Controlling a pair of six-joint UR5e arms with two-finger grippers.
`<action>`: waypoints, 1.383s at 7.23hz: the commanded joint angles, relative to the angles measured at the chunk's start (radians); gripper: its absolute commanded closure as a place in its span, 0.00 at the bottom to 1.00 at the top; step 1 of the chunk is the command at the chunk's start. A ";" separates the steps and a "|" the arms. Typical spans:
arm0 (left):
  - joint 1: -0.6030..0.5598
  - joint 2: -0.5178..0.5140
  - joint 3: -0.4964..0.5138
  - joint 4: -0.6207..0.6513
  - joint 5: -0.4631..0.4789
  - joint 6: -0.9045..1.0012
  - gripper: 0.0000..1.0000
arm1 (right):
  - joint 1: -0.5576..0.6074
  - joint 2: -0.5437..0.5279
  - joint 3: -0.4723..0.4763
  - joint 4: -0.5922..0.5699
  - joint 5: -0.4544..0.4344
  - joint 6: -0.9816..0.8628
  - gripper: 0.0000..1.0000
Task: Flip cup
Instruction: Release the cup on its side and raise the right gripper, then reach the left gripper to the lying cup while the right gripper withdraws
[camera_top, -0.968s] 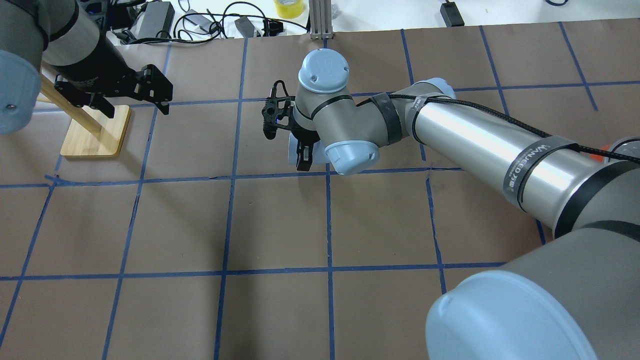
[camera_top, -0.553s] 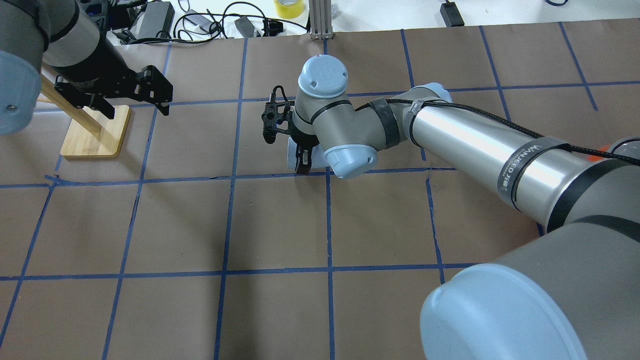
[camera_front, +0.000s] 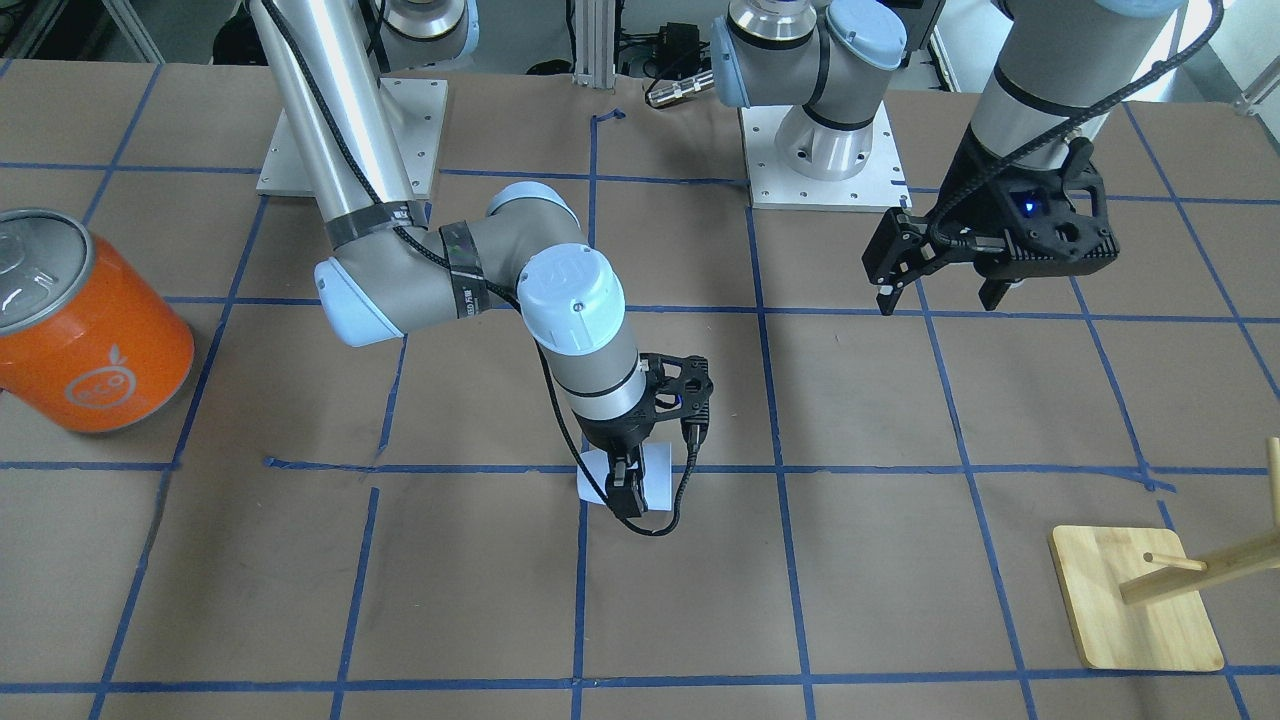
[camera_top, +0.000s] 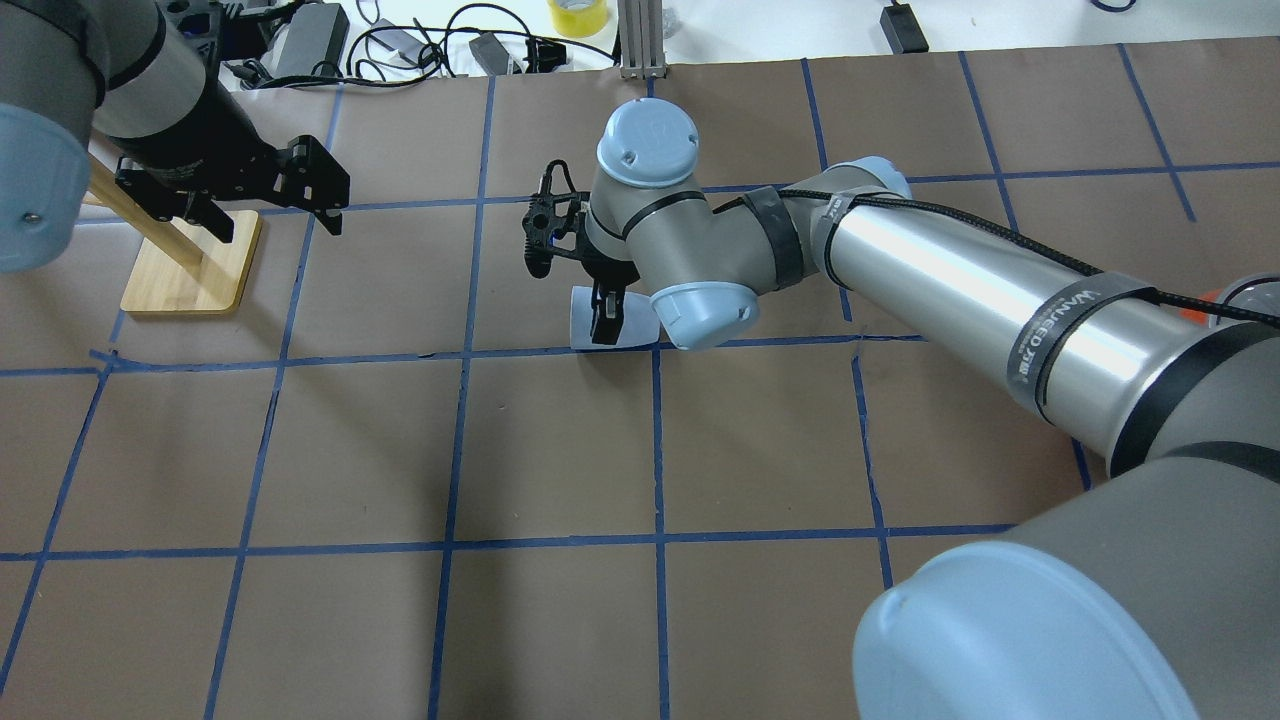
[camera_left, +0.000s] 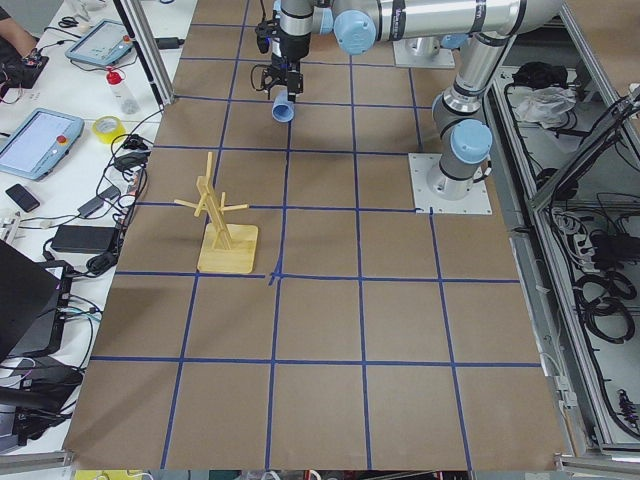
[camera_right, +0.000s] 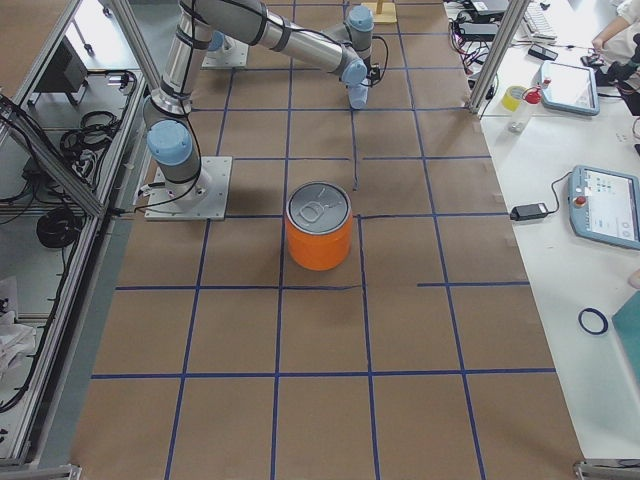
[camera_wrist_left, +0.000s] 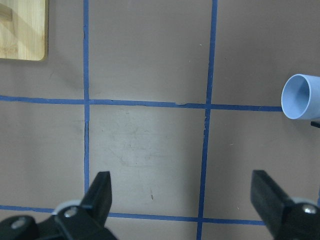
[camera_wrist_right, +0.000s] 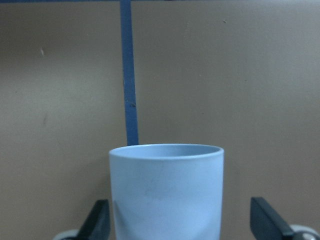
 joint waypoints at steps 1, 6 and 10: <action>0.001 -0.011 -0.001 0.002 -0.003 -0.004 0.00 | -0.049 -0.182 -0.009 0.246 0.053 0.009 0.00; -0.002 -0.173 -0.042 0.159 -0.397 -0.061 0.00 | -0.349 -0.501 0.000 0.652 0.078 0.113 0.00; -0.066 -0.384 -0.120 0.426 -0.569 -0.179 0.04 | -0.370 -0.596 -0.011 0.657 -0.206 0.528 0.00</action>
